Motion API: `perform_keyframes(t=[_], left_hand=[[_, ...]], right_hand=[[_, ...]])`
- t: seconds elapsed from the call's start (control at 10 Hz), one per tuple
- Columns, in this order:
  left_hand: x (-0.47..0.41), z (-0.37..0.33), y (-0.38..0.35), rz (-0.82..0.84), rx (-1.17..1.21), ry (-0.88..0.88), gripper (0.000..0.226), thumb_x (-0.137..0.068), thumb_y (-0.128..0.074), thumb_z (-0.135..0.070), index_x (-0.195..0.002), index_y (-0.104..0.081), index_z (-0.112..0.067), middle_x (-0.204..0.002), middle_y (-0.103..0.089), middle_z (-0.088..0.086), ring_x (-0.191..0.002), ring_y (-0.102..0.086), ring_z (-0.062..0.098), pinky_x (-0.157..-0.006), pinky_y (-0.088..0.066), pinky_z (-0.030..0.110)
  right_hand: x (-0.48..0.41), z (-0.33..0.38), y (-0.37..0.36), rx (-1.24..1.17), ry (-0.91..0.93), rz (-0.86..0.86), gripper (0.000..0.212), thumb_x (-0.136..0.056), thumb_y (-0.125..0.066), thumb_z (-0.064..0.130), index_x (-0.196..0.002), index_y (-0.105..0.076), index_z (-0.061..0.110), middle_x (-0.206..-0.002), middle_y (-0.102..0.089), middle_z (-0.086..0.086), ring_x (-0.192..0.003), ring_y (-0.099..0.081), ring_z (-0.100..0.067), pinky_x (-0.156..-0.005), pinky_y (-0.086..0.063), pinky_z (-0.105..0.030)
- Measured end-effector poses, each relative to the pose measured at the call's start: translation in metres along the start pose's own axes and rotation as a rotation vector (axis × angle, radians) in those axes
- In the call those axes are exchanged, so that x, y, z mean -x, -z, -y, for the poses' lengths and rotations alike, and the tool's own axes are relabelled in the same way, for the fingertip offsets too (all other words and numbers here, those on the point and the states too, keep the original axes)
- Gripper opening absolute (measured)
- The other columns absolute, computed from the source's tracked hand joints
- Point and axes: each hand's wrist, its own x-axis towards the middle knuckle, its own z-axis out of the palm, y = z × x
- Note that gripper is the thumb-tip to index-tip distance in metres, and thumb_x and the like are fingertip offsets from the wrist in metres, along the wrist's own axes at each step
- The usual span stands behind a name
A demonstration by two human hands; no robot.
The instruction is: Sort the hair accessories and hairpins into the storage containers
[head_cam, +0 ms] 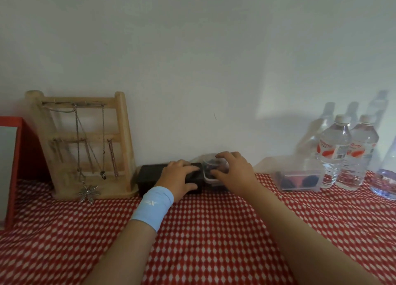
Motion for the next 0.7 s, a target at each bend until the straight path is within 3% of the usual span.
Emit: perform_keyframes(t=[0.1, 0.2, 0.3, 0.4, 0.5, 0.7], left_hand=[[-0.003, 0.005, 0.003, 0.012, 0.023, -0.048, 0.055, -0.085, -0.071, -0.036, -0.137, -0.052, -0.037, -0.141, -0.044, -0.007, -0.130, -0.034, 0.019, -0.113, -0.027, 0.037], [-0.001, 0.008, 0.000, -0.005, 0.019, -0.065, 0.056, -0.085, -0.070, -0.038, -0.138, -0.050, -0.037, -0.141, -0.044, -0.008, -0.130, -0.033, 0.017, -0.113, -0.028, 0.036], [0.000, 0.011, -0.001, -0.022, 0.011, -0.071, 0.058, -0.085, -0.064, -0.050, -0.139, -0.047, -0.036, -0.138, -0.044, -0.010, -0.130, -0.035, 0.015, -0.112, -0.031, 0.036], [-0.002, 0.011, 0.005, -0.101, 0.011, -0.024, 0.054, -0.089, -0.053, -0.058, -0.137, -0.049, -0.035, -0.131, -0.049, -0.009, -0.123, -0.040, 0.015, -0.109, -0.033, 0.036], [-0.002, 0.009, 0.004, -0.098, -0.028, 0.001, 0.049, -0.092, -0.047, -0.057, -0.135, -0.050, -0.036, -0.131, -0.050, -0.007, -0.123, -0.041, 0.015, -0.107, -0.035, 0.037], [-0.002, 0.006, 0.006, -0.079, -0.043, -0.005, 0.048, -0.092, -0.046, -0.058, -0.135, -0.051, -0.035, -0.132, -0.051, -0.007, -0.123, -0.041, 0.015, -0.107, -0.035, 0.037]], right_hand=[[-0.004, -0.002, -0.008, 0.035, -0.001, -0.047, 0.055, -0.086, -0.066, 0.056, -0.135, -0.047, 0.039, -0.132, -0.056, 0.002, -0.118, -0.052, -0.022, -0.101, -0.039, -0.040], [-0.006, -0.003, -0.008, -0.003, -0.026, -0.038, 0.076, -0.079, -0.069, 0.060, -0.143, -0.034, 0.039, -0.135, -0.054, 0.006, -0.124, -0.049, -0.021, -0.105, -0.034, -0.044], [-0.003, -0.012, -0.003, -0.038, -0.065, -0.100, 0.066, -0.084, -0.060, 0.056, -0.142, -0.036, 0.035, -0.140, -0.047, 0.003, -0.128, -0.041, -0.021, -0.106, -0.035, -0.046], [0.001, -0.016, -0.006, -0.102, -0.147, -0.161, 0.041, -0.093, -0.053, 0.035, -0.133, -0.047, 0.026, -0.135, -0.048, -0.002, -0.122, -0.042, -0.019, -0.103, -0.040, -0.039], [0.004, -0.013, -0.016, -0.099, -0.170, -0.123, 0.032, -0.096, -0.048, 0.022, -0.127, -0.052, 0.020, -0.129, -0.052, -0.005, -0.117, -0.041, -0.020, -0.102, -0.039, -0.036], [0.006, -0.010, -0.011, -0.067, -0.156, -0.099, 0.040, -0.095, -0.048, 0.021, -0.135, -0.050, 0.019, -0.134, -0.052, -0.006, -0.122, -0.040, -0.023, -0.105, -0.036, -0.038]])
